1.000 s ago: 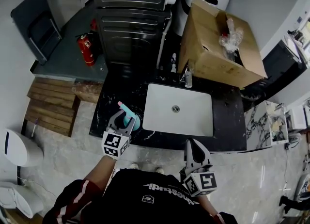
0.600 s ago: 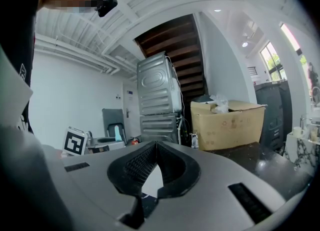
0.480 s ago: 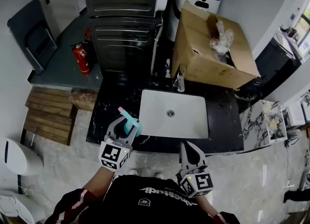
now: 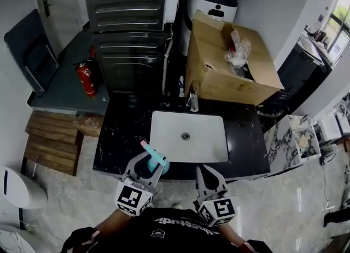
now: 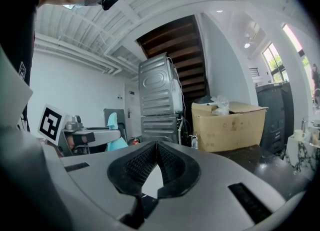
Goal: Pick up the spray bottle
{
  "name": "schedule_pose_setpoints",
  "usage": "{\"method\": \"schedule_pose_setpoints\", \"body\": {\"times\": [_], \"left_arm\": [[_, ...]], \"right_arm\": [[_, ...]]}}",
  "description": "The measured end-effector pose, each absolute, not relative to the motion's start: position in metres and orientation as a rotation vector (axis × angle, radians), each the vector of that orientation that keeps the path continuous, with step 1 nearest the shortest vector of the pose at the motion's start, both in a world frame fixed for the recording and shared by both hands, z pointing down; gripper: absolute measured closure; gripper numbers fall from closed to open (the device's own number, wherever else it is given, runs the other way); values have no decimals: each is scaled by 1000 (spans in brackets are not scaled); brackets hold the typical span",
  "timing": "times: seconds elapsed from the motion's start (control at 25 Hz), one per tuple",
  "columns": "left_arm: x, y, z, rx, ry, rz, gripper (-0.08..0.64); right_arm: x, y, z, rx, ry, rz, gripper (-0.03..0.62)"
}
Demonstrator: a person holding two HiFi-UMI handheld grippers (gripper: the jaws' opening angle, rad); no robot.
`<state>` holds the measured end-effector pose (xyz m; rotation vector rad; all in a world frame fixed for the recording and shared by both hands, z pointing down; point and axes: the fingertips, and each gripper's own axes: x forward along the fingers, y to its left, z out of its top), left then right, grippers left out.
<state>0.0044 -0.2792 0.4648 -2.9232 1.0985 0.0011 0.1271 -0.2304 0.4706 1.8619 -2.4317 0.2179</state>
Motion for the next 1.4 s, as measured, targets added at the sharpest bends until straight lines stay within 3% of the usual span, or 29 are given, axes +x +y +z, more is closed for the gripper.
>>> {"method": "schedule_pose_setpoints", "body": {"times": [0.2, 1.4], "left_arm": [[25, -251, 462, -2925, 1064, -37, 405], [-16, -268, 470, -2846, 1296, -10, 405]], "right_arm": [[127, -235, 475, 1860, -2433, 235, 554], [157, -222, 476, 1974, -2362, 256, 554]]}}
